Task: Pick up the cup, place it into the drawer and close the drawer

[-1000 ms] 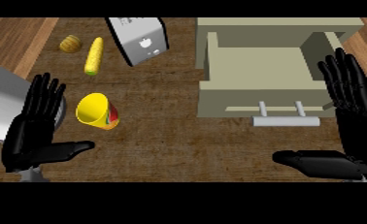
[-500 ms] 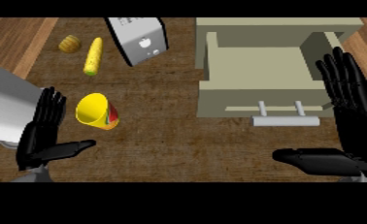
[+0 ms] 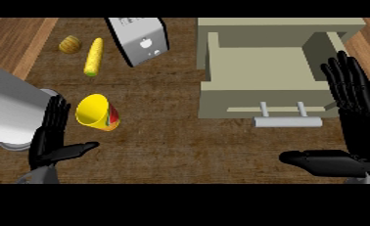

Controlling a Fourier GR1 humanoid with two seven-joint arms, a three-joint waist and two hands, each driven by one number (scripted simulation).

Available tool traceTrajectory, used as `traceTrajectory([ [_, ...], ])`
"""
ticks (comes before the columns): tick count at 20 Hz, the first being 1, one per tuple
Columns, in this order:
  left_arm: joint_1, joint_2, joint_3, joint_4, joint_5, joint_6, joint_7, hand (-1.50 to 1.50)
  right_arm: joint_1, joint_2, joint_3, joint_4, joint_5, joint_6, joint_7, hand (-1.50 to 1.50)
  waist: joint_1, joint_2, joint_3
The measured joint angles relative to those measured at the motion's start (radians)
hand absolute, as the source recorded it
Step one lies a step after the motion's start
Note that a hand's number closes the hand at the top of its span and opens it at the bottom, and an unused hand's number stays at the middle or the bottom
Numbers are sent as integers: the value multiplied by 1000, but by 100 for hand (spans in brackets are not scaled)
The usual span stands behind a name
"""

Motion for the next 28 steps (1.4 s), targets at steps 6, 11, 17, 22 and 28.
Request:
traceTrajectory([
  [6, -107, 40, 21, 242, -11, -15, -147, -150, -9, 19, 19, -23, 24, -12, 31, -150, -2, 0, 0],
  [11, -164, 68, 29, 415, -35, -19, -259, -150, -16, 1, -8, -33, -8, 13, 48, -150, -9, 3, -1],
  [17, -220, 77, 29, 518, -53, -5, -303, -150, -27, 18, 11, -23, 11, 4, 47, -150, -12, 5, -2],
  [22, -244, 68, 29, 553, -60, 7, -323, -150, -38, 21, 18, -20, 16, 7, 52, -150, -15, 6, -2],
  [28, -270, 66, 37, 569, -51, -17, -318, -150, -49, 22, 23, -5, 23, 10, 51, -150, -17, 8, -3],
])
